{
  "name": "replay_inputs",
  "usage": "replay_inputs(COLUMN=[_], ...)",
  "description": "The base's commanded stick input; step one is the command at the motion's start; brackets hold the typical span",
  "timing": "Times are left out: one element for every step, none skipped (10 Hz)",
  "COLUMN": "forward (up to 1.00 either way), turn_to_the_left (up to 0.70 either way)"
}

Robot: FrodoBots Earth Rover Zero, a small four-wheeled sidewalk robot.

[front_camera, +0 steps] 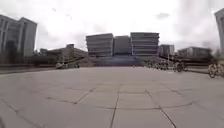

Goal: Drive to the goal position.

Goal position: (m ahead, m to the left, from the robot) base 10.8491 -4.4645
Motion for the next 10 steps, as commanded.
replay_inputs(forward=[0.70, 0.70, 0.70, 0.70, 0.70, 0.70, 0.70, 0.70, 0.70, 0.70], turn_to_the_left=[0.02, 0.02, 0.02, 0.02, 0.02, 0.02, 0.02, 0.02, 0.02, 0.02])
